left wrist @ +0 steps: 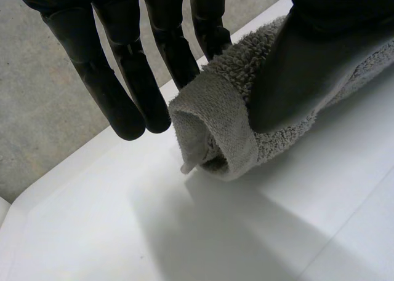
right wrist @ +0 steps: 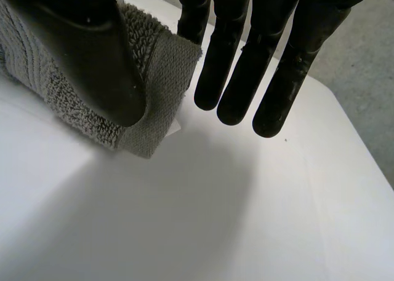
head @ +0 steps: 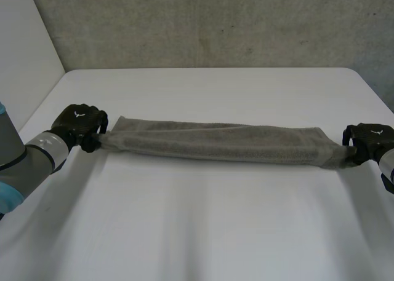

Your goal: Fold the towel.

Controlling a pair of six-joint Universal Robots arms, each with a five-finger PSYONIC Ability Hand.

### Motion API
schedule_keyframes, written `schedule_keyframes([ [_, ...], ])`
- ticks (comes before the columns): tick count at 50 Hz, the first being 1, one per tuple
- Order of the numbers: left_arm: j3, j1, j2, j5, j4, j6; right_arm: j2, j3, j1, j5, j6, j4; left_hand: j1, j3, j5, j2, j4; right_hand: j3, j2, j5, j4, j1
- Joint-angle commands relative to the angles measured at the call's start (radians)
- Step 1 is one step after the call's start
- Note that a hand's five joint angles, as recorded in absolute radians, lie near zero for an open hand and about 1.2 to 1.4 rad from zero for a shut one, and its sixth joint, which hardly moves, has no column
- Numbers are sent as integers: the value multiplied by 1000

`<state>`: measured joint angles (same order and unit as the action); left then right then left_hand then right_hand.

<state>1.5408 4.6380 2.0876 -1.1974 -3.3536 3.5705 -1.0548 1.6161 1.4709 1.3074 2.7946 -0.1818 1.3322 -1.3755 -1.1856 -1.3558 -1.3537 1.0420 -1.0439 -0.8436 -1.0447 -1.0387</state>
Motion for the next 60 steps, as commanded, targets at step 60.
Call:
schedule_keyframes([
  [60,145,-39,-244,-11,-7,-39,7,-287,619,190,-428,-120,-1036,1080,1064,1060,1058,354,-352,-378,-352,-358],
])
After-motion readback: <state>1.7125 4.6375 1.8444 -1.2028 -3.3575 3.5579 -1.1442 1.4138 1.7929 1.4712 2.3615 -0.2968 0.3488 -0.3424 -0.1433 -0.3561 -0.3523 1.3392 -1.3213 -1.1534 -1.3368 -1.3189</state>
